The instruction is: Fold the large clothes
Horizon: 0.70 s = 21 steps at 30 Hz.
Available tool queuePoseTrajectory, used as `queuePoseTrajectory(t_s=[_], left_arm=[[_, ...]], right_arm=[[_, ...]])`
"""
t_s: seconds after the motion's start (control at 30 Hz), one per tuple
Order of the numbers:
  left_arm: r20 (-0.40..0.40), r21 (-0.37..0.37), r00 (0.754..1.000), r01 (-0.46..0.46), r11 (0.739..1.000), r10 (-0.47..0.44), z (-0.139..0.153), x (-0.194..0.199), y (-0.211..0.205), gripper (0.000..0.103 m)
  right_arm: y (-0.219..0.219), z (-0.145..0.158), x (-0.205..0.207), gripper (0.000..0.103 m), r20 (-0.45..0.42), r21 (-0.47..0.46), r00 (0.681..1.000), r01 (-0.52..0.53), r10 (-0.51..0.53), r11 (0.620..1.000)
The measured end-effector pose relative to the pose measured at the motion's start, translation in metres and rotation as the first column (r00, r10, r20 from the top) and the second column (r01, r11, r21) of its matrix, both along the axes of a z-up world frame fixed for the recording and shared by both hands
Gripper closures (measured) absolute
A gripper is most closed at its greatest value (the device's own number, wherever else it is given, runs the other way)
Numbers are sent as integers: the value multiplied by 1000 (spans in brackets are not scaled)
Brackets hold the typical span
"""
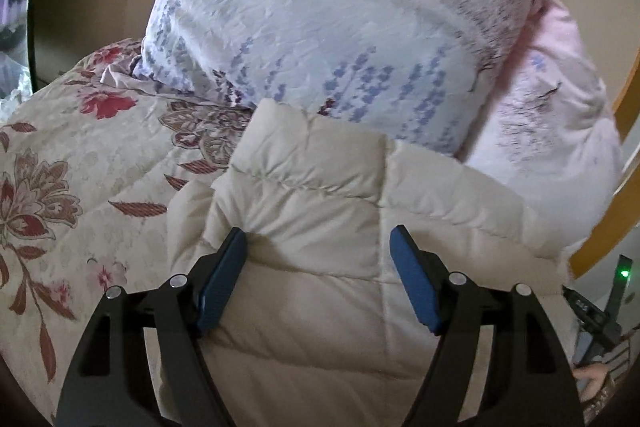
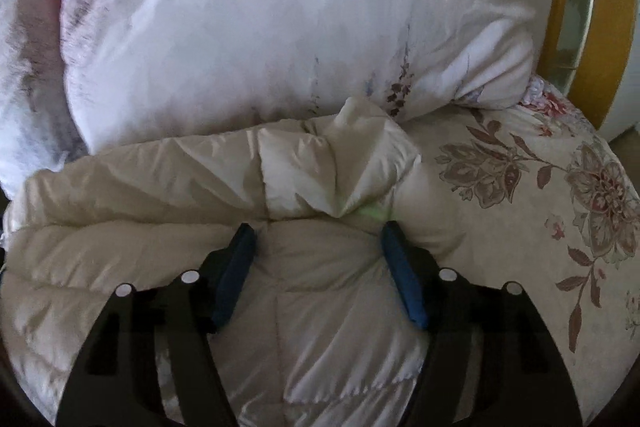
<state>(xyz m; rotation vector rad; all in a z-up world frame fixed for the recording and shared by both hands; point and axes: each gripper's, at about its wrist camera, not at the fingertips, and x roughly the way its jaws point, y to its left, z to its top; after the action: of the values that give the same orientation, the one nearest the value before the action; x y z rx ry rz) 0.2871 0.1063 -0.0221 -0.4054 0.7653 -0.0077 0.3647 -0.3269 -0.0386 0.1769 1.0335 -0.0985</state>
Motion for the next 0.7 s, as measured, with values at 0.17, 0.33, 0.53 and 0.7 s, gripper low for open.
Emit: queuePoseTrajectory(t_s=[0.17,0.33,0.53,0.7], left_arm=[[-40,27,999,-21,999,22,-11,14,-3,25],[-53,-32,999,0,999,-2,-4,4,5,24],[-32,-172,999,12,985,-18,19,-43,45,19],[-87,-252,996,-19,968,-3,12,-71,78,19]], right_arm=[[-8,-9,-1,36,-16,7,999,51,-51,999],[-22,2,-12,34,-27,94,999,41,-38,995],[-63,36,-65,17,19,220,997,74,-80,973],[-106,28,-103,16,-76,411,989,146,-126,900]])
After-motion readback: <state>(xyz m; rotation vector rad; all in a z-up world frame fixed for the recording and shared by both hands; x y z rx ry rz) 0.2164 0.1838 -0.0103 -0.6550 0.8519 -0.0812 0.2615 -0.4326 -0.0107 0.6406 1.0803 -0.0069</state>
